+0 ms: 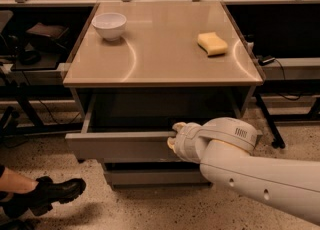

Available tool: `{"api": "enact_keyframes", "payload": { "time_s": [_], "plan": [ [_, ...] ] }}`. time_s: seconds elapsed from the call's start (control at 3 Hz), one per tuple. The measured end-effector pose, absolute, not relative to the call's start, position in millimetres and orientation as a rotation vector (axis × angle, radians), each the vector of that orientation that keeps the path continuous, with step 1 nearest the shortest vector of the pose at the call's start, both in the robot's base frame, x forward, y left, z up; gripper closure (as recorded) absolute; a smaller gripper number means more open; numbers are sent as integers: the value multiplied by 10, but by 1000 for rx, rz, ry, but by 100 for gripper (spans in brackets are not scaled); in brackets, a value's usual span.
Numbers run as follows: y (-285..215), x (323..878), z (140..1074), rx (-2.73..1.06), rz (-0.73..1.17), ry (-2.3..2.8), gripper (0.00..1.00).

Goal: Open top drawer

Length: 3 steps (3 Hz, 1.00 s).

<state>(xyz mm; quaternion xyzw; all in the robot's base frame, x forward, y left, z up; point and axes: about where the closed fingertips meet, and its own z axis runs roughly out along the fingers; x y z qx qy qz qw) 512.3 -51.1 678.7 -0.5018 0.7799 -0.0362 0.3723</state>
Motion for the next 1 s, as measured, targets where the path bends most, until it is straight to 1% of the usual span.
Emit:
{"api": "enact_keyframes", "payload": {
  "time_s": [0.67,1.0],
  "plan": [
    [-511,5123,6787,-1286,-93,1999,11],
    [-511,5123,6787,-1286,-93,1999,0]
  ]
}}
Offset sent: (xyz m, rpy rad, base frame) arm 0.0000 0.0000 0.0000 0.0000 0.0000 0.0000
